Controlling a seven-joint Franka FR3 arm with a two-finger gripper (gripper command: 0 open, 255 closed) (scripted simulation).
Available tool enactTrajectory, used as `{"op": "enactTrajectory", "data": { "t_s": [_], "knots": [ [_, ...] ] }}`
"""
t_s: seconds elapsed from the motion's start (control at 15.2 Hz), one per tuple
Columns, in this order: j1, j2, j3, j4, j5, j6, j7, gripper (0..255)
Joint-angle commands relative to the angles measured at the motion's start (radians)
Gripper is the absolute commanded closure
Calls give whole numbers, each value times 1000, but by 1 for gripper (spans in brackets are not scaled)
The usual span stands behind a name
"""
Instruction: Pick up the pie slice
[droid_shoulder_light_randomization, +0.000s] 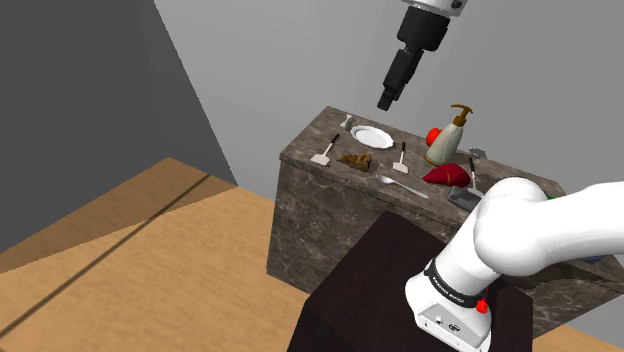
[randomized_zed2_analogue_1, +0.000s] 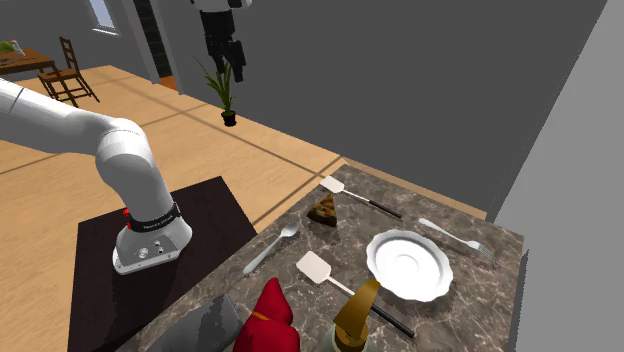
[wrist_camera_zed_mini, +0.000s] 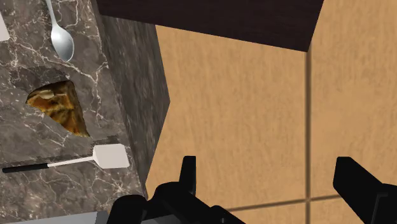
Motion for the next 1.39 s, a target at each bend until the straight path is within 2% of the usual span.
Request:
{"op": "enactTrajectory", "data": {
  "t_s": [0.0, 0.66, 1.32],
  "knots": [
    [0, 0, 0, 0, 0, 0, 0, 0],
    [-22, 87, -174, -174, -129, 230, -291, 0],
    [-38, 345, -353, -202, -220, 501, -575, 0]
  ]
}}
